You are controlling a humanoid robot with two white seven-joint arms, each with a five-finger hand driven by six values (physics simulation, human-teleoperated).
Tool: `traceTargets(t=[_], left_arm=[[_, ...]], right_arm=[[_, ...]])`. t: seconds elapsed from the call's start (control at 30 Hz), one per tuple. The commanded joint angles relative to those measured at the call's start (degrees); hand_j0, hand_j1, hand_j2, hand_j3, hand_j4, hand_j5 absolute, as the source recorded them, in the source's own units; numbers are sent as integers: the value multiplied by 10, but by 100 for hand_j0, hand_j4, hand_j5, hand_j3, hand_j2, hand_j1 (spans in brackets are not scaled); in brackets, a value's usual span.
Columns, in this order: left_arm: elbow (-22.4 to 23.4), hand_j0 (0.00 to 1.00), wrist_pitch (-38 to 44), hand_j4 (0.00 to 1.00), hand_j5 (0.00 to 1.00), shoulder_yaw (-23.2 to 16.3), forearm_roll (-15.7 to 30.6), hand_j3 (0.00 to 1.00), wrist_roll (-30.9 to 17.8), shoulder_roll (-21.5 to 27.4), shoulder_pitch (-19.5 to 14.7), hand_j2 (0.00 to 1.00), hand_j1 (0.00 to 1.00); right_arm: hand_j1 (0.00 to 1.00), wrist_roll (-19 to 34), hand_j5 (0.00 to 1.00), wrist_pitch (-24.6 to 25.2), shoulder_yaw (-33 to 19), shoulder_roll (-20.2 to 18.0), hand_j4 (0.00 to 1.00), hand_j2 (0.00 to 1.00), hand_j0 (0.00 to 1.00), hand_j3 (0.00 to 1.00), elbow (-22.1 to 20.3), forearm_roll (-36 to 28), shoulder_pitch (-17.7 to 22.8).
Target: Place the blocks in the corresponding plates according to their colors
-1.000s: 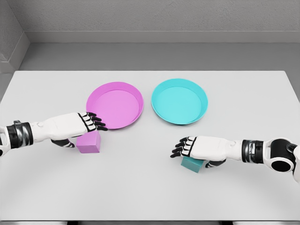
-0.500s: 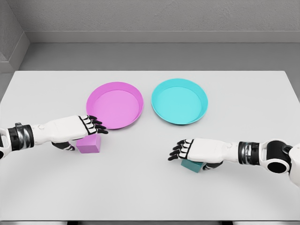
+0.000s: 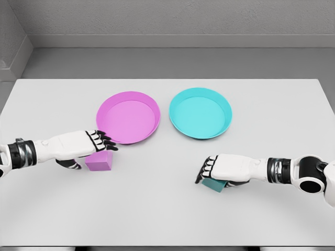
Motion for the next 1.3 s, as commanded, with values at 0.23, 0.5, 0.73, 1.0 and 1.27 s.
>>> traceTargets(t=[0.23, 0.5, 0.73, 1.0, 1.27], left_arm=[[13, 100, 0, 100, 100, -3, -4, 100, 0, -2, -9, 100, 100], [20, 100, 0, 100, 100, -3, -8, 100, 0, -12, -13, 100, 100], [25, 100, 0, 100, 100, -4, -16, 100, 0, -20, -13, 100, 100], [25, 100, 0, 100, 100, -13, -16, 100, 0, -20, -13, 100, 100], [26, 100, 0, 100, 100, -17, -16, 100, 0, -26, -13, 100, 100]], right_arm=[[64, 0, 64, 1, -6, -5, 64, 64, 64, 64, -2, 9, -3], [63, 27, 63, 1, -31, -6, 63, 63, 63, 63, -7, 1, -8], [63, 29, 63, 1, -52, -6, 63, 63, 63, 63, -8, 0, -21], [63, 29, 63, 1, -62, 0, 63, 63, 63, 63, -2, 0, -55], [63, 29, 63, 1, -64, 3, 63, 63, 63, 63, 23, -1, -77]])
